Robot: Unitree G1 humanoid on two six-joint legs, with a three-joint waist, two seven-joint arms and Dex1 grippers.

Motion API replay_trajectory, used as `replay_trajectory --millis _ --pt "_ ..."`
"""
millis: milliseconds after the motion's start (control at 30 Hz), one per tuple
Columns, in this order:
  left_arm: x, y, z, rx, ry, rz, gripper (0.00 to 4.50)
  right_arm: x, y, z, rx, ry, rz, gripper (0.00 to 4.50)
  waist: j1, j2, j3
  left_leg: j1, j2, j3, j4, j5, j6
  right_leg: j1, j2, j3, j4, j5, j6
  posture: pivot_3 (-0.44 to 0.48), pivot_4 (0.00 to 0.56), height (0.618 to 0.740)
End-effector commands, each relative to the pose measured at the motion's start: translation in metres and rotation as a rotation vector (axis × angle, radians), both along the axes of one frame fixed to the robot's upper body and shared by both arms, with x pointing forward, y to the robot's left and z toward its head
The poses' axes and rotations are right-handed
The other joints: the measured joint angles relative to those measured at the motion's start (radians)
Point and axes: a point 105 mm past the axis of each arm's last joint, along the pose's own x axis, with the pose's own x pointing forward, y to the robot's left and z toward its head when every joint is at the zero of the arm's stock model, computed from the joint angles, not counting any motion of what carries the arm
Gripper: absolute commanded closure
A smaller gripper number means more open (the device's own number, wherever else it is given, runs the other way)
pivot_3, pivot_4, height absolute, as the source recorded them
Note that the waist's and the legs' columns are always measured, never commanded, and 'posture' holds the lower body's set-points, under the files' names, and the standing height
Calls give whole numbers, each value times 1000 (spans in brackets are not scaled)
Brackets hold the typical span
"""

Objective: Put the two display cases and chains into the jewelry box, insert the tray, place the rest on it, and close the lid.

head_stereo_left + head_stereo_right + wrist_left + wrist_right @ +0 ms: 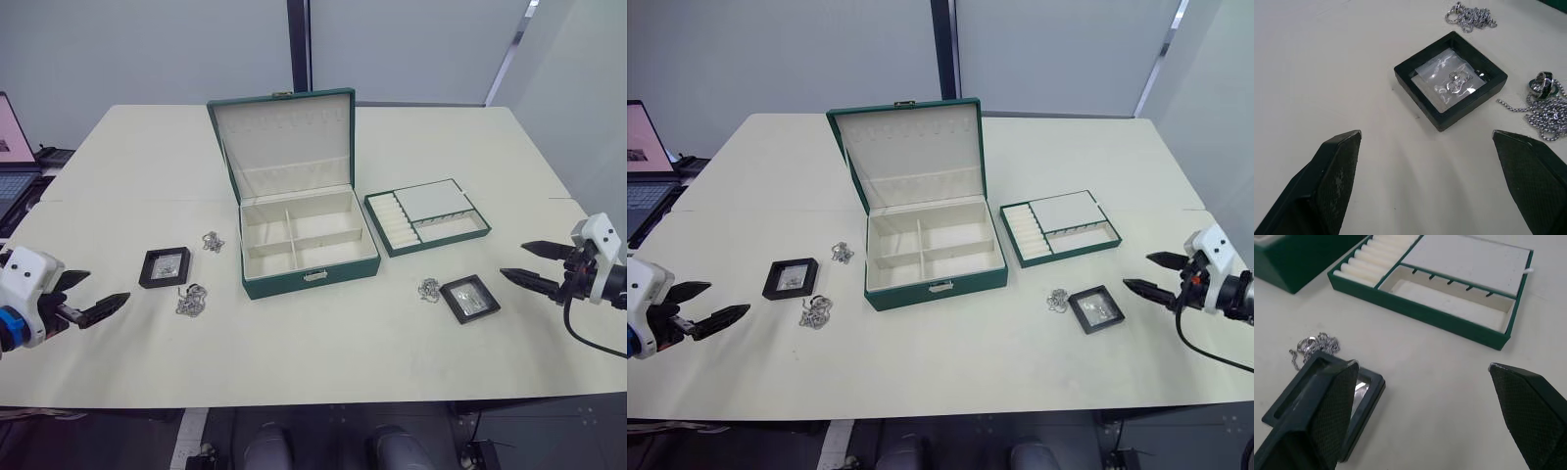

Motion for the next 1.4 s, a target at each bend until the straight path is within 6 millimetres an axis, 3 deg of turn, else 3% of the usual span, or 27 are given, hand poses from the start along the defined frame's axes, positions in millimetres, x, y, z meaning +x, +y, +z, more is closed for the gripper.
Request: replay_trajectory --millis 33,100,233,433,567,933,1400 --pt "12 -25 7 7 -41 -72 668 12 31 31 29 -134 45 174 1 0 0 0 0 0 0 0 0 0 0 0 0 0 0 0 150 740" --pt "19 -39 8 -12 -49 -106 1262 18 47 29 18 -144 66 609 4 0 0 0 0 -1 1 0 0 0 0 0 1 0 0 0 150 740" --pt "39 -82 -4 -32 -46 -197 2564 46 92 18 1 -157 92 2003 5 0 0 0 0 0 2 0 0 0 0 0 2 0 0 0 150 740" --pt "60 -111 -14 -46 -51 -237 4500 67 130 -6 -100 -161 132 3669 11 0 0 0 0 0 3 0 0 -2 1 0 6 0 0 0 150 740" --pt "72 -124 -17 -50 -60 -251 4500 73 152 -14 -113 -163 175 4471 10 0 0 0 0 0 4 1 0 -2 1 0 8 0 0 0 150 740" --pt "84 -149 -23 -45 -60 -336 4500 50 197 -21 -56 -129 345 4471 11 0 0 0 0 -1 4 1 0 -3 1 0 9 0 0 0 150 740" --pt "103 -163 -20 -31 -67 -410 4500 26 202 -30 -39 -77 391 4471 15 0 -1 0 0 -1 5 1 0 -2 1 0 9 0 0 0 150 740"
